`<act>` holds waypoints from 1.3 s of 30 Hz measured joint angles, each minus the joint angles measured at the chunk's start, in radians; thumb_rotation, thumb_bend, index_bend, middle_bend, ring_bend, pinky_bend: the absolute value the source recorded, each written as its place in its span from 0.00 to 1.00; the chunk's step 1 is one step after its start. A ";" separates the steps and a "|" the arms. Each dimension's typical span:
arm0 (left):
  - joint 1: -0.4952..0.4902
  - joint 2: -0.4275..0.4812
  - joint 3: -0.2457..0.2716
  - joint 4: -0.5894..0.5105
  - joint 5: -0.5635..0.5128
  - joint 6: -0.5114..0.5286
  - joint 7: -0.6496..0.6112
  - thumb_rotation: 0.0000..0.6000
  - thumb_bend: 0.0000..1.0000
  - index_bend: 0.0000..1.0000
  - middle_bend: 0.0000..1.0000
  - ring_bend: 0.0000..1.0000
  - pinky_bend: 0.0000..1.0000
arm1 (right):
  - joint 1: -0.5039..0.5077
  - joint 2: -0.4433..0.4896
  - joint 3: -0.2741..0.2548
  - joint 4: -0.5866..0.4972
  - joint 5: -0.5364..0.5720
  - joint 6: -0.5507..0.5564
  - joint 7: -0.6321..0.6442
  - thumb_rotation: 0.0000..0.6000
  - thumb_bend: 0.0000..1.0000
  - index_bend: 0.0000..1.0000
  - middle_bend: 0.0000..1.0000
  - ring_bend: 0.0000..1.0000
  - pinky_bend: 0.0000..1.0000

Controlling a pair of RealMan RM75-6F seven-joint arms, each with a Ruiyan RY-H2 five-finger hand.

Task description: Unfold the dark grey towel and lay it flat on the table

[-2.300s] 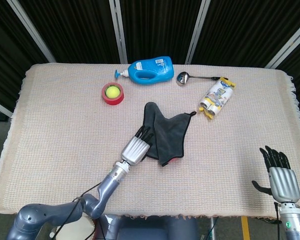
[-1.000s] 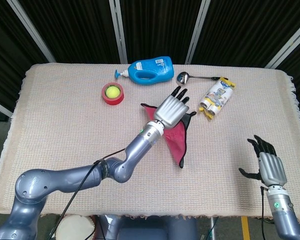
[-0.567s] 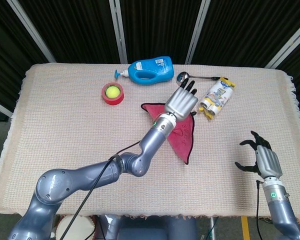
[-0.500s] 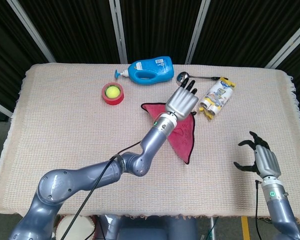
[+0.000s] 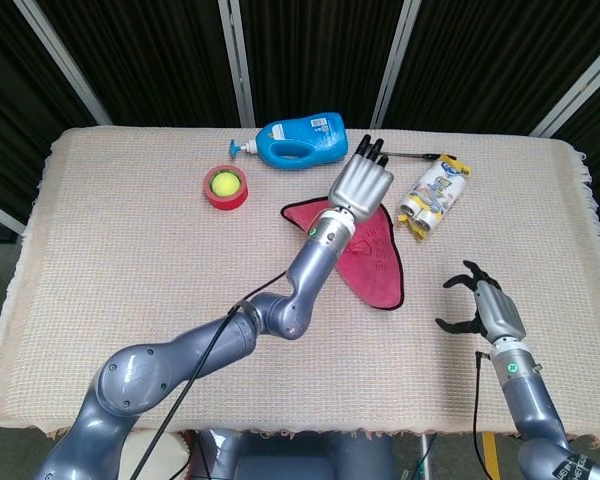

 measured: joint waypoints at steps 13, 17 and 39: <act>-0.079 -0.033 -0.017 0.125 -0.004 -0.056 -0.059 1.00 0.42 0.72 0.21 0.00 0.03 | 0.079 -0.067 0.023 0.083 0.148 -0.002 -0.012 1.00 0.24 0.34 0.07 0.00 0.04; -0.068 -0.034 -0.003 0.113 0.013 -0.055 -0.080 1.00 0.42 0.72 0.21 0.00 0.03 | 0.111 -0.098 0.031 0.112 0.192 0.002 -0.022 1.00 0.24 0.34 0.07 0.00 0.04; -0.028 0.024 0.034 -0.001 0.100 -0.001 -0.166 1.00 0.42 0.72 0.21 0.00 0.03 | 0.194 -0.172 0.056 0.176 0.356 -0.010 -0.039 1.00 0.24 0.30 0.07 0.00 0.04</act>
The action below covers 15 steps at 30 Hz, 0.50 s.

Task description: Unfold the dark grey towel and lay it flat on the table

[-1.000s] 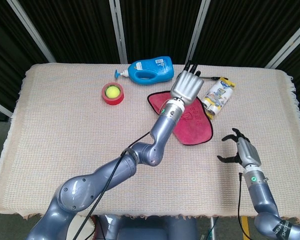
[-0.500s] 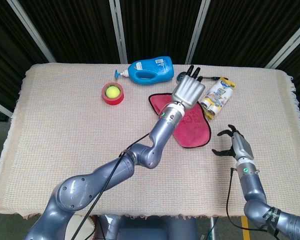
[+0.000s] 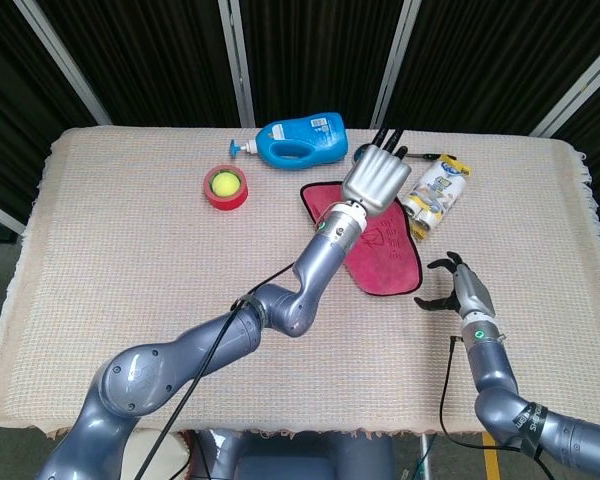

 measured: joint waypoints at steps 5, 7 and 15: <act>0.003 0.000 0.006 -0.004 -0.005 0.002 -0.001 1.00 0.42 0.72 0.21 0.00 0.03 | 0.019 -0.016 0.006 -0.015 0.009 0.015 -0.008 1.00 0.24 0.35 0.07 0.00 0.04; 0.003 0.000 0.007 -0.006 -0.005 0.003 -0.002 1.00 0.42 0.72 0.21 0.00 0.03 | 0.025 -0.023 0.008 -0.017 0.011 0.023 -0.010 1.00 0.24 0.37 0.07 0.00 0.04; 0.007 0.010 0.013 -0.022 -0.003 0.006 -0.010 1.00 0.42 0.73 0.21 0.00 0.03 | 0.048 -0.062 0.012 0.027 0.035 0.021 -0.014 1.00 0.24 0.39 0.07 0.00 0.04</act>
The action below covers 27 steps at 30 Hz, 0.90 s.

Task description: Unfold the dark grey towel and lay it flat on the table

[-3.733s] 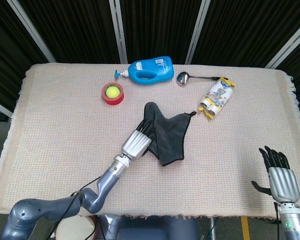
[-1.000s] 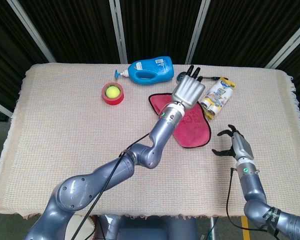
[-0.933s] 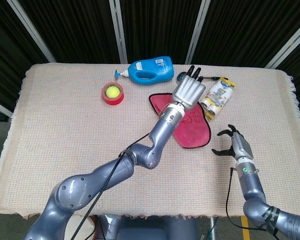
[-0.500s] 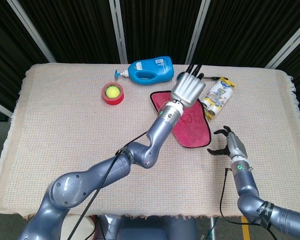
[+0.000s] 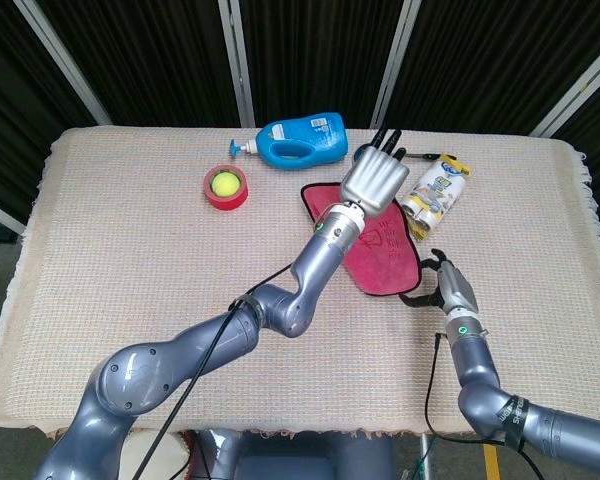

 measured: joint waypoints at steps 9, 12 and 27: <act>0.004 0.008 0.008 -0.007 0.007 0.004 -0.010 1.00 0.43 0.73 0.22 0.00 0.03 | 0.019 -0.025 -0.001 0.031 0.015 -0.009 -0.007 1.00 0.29 0.50 0.12 0.00 0.04; 0.005 0.008 0.011 -0.008 0.009 0.004 -0.013 1.00 0.44 0.73 0.22 0.00 0.03 | 0.019 -0.030 -0.004 0.039 0.017 -0.005 -0.007 1.00 0.37 0.55 0.15 0.00 0.04; 0.015 0.017 0.020 -0.018 0.016 0.009 -0.026 1.00 0.44 0.73 0.22 0.00 0.03 | 0.010 -0.033 -0.001 0.056 0.010 0.001 0.003 1.00 0.61 0.61 0.17 0.00 0.04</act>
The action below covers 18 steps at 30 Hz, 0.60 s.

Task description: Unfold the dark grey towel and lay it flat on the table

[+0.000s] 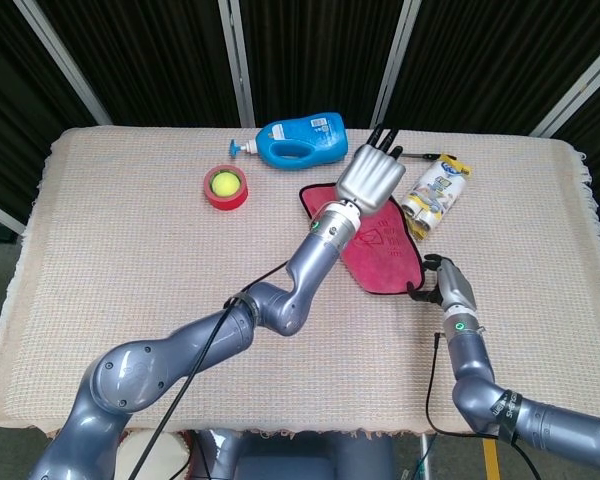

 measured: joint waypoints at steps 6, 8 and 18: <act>0.006 0.006 0.003 -0.007 0.000 0.004 -0.002 1.00 0.44 0.73 0.22 0.00 0.03 | -0.003 0.012 0.006 -0.009 0.003 -0.003 0.003 1.00 0.63 0.65 0.21 0.01 0.04; 0.010 0.009 0.003 -0.012 -0.002 0.006 -0.002 1.00 0.44 0.73 0.22 0.00 0.03 | -0.004 0.016 0.007 -0.014 0.001 -0.002 0.003 1.00 0.63 0.69 0.23 0.02 0.04; 0.039 0.042 0.009 -0.067 -0.011 0.020 -0.004 1.00 0.44 0.73 0.22 0.00 0.03 | -0.009 0.027 0.014 -0.038 -0.030 0.029 0.004 1.00 0.65 0.79 0.29 0.06 0.04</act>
